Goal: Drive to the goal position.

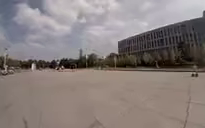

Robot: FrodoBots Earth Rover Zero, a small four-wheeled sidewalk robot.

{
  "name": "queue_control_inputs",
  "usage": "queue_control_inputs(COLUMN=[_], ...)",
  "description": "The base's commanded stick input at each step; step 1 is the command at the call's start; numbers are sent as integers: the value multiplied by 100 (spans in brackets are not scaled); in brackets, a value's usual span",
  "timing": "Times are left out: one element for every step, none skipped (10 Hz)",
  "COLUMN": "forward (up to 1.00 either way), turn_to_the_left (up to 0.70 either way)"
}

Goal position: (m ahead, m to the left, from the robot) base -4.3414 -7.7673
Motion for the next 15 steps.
queue_control_inputs(forward=[48, 46, 46, 46, 47, 47, 47, 48, 50, 52, 52, 52, 52, 52, 52], turn_to_the_left=[0, 3, 18, 39, 47, 47, 47, 48, 42, 12, 0, 7, 26, 46, 52])
